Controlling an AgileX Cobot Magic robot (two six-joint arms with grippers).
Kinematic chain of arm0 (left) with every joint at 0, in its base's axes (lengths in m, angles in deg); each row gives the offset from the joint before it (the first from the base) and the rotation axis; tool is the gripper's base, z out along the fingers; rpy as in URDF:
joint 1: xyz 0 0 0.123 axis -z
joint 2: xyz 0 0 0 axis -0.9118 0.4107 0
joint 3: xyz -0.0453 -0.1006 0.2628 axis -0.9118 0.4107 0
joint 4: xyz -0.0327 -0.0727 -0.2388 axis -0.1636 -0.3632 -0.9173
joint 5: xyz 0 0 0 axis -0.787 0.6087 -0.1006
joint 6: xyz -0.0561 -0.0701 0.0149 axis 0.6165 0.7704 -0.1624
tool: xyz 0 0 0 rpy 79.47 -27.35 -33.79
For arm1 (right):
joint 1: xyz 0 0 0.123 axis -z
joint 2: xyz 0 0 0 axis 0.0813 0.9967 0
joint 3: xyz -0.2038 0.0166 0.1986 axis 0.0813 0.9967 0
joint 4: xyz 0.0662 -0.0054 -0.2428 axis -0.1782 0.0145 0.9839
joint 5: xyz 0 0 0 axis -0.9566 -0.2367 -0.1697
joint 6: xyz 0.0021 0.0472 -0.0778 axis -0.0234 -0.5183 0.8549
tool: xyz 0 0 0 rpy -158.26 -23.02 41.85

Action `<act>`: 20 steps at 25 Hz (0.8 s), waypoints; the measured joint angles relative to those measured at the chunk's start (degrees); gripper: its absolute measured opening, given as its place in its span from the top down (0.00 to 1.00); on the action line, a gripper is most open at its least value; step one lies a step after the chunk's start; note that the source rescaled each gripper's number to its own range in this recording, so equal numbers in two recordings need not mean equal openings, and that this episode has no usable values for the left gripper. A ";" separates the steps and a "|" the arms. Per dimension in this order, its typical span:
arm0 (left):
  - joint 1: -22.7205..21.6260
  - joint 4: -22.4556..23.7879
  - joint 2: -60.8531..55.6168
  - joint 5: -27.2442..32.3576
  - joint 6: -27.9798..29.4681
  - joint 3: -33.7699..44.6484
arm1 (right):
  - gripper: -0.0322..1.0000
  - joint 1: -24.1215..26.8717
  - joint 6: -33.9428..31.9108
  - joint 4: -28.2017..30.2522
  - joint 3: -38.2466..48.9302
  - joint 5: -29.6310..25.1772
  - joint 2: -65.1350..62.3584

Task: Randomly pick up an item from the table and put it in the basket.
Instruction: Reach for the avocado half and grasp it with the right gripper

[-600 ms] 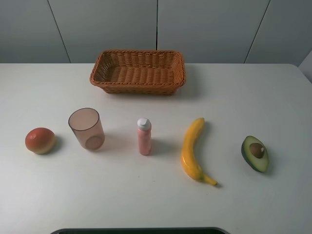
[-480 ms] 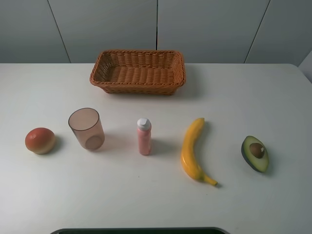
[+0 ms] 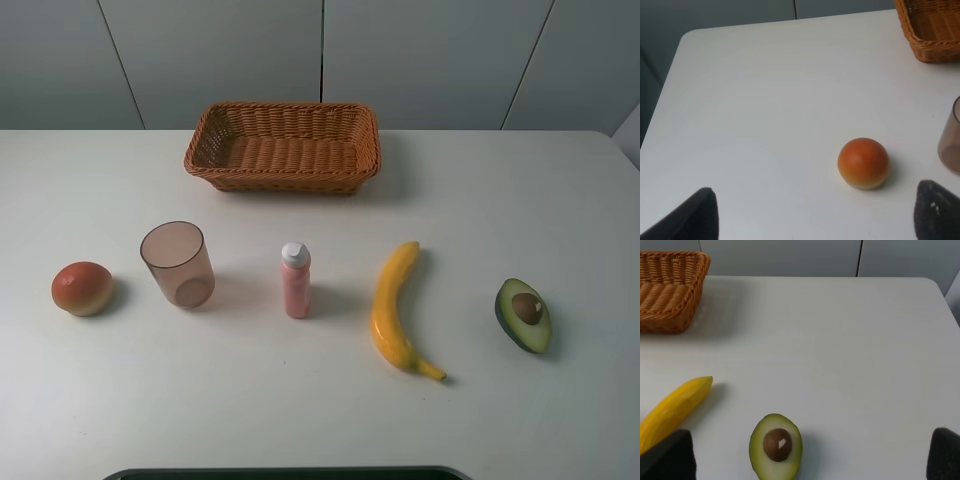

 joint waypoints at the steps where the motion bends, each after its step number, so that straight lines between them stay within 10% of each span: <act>1: 0.00 0.00 0.00 0.00 0.00 0.00 | 0.00 0.00 0.00 0.00 0.00 0.00 0.00; 20: 0.00 0.00 0.00 0.00 0.00 0.00 | 0.00 0.00 0.00 0.00 0.00 0.00 0.00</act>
